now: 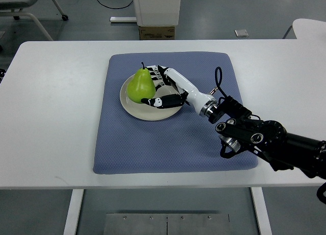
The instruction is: Place pear on plate with right hand
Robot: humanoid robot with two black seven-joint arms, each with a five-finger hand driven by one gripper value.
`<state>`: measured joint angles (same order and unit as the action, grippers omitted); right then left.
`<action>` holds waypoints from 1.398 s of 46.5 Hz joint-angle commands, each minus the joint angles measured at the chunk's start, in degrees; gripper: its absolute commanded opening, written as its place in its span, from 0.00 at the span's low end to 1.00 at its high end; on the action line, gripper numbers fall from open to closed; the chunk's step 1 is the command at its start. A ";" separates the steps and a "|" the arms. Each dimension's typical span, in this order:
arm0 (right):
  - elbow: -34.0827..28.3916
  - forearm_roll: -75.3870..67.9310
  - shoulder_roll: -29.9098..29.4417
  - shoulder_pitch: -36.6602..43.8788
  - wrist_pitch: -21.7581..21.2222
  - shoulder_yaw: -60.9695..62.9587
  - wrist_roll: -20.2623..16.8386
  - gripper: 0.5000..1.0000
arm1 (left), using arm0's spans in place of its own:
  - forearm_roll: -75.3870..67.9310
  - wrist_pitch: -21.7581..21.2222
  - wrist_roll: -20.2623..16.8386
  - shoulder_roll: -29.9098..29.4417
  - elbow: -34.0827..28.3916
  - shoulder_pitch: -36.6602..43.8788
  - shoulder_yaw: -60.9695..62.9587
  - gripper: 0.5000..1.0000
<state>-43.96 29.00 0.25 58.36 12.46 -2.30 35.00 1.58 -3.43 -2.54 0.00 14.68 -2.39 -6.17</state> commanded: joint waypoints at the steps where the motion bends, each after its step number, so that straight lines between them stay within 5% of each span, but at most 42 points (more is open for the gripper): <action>1: 2.39 0.09 -0.25 -0.09 0.02 0.01 0.00 0.00 | 0.00 0.00 0.00 0.00 0.00 0.02 0.02 1.00; 26: 6.87 0.70 -0.25 -2.82 0.37 -0.16 0.00 0.00 | 0.00 0.00 0.00 0.00 0.00 0.02 -0.07 1.00; 34: 6.87 0.62 -0.25 -2.99 0.54 0.01 0.00 0.39 | 0.00 0.00 0.00 0.00 0.00 0.02 0.02 1.00; 37: 6.79 0.53 -0.25 -3.08 0.54 0.10 0.00 0.73 | 0.00 0.00 0.08 0.00 0.00 0.02 -0.07 1.00; 40: 6.79 0.27 -0.25 -3.17 0.54 0.10 0.00 0.96 | 0.00 0.00 0.00 0.00 0.00 0.02 -0.07 1.00; 65: 6.26 0.00 -0.25 -2.99 0.46 2.91 0.00 1.00 | 0.00 0.00 0.08 0.00 0.00 0.02 -0.07 1.00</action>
<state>-37.60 29.00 0.00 55.43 12.94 -0.64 35.00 1.58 -3.43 -2.54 0.00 14.68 -2.37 -6.21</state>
